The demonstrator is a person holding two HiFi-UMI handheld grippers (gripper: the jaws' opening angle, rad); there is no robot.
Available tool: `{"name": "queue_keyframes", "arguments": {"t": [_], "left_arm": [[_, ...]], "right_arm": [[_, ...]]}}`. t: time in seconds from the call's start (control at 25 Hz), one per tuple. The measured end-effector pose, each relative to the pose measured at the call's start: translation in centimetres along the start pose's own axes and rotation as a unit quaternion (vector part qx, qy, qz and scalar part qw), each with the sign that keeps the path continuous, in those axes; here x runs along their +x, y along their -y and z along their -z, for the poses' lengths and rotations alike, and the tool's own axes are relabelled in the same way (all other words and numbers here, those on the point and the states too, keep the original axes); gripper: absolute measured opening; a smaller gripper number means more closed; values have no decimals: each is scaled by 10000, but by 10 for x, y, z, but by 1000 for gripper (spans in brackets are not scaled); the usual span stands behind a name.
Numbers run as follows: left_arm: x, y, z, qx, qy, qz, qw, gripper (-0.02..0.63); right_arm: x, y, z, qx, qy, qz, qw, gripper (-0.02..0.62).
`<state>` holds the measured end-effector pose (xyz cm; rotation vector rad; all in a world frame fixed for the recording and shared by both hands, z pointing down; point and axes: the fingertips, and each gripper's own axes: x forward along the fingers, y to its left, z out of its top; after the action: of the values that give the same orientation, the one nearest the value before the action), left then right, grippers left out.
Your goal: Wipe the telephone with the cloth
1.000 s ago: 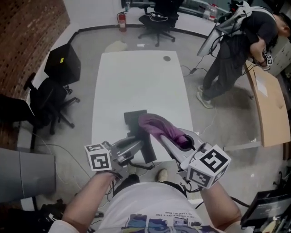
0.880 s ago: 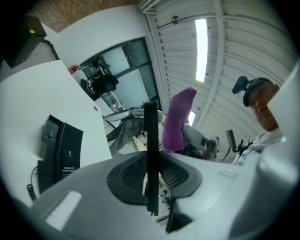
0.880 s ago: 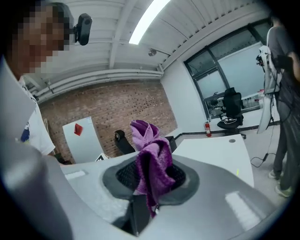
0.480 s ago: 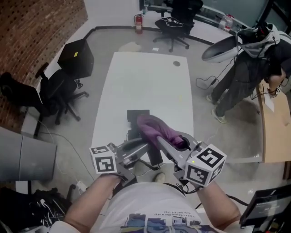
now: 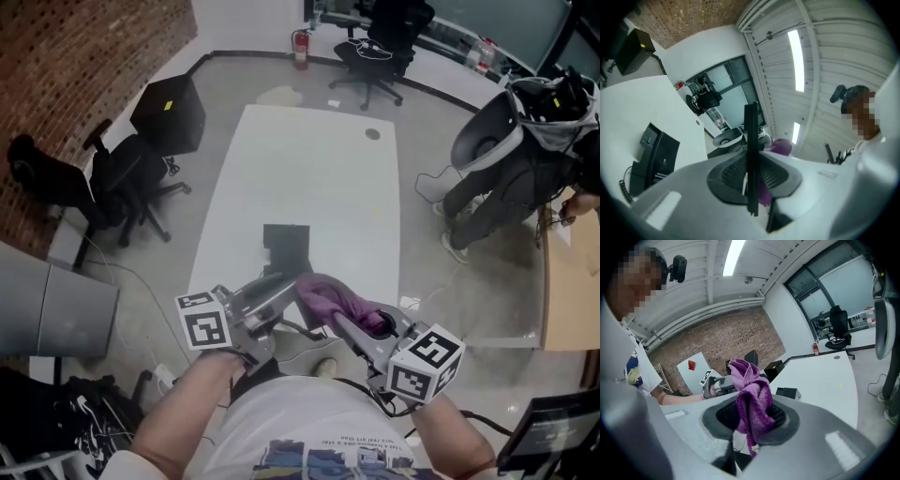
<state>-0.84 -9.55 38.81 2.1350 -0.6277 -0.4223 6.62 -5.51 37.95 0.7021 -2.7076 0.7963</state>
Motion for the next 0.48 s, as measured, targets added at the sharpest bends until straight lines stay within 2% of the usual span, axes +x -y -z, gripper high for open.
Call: {"name": "queue_keyframes", "arguments": {"t": [0.16,0.48], "left_arm": [[3,2,-2,64,-23,-16,10000,83],[10,5,18,110,-332,67,9994,83]], "right_arm": [[-7,0,-3,3,-17,-2,10000,83],[10,-17,-70,-204,596,-159,9979,83]]}}
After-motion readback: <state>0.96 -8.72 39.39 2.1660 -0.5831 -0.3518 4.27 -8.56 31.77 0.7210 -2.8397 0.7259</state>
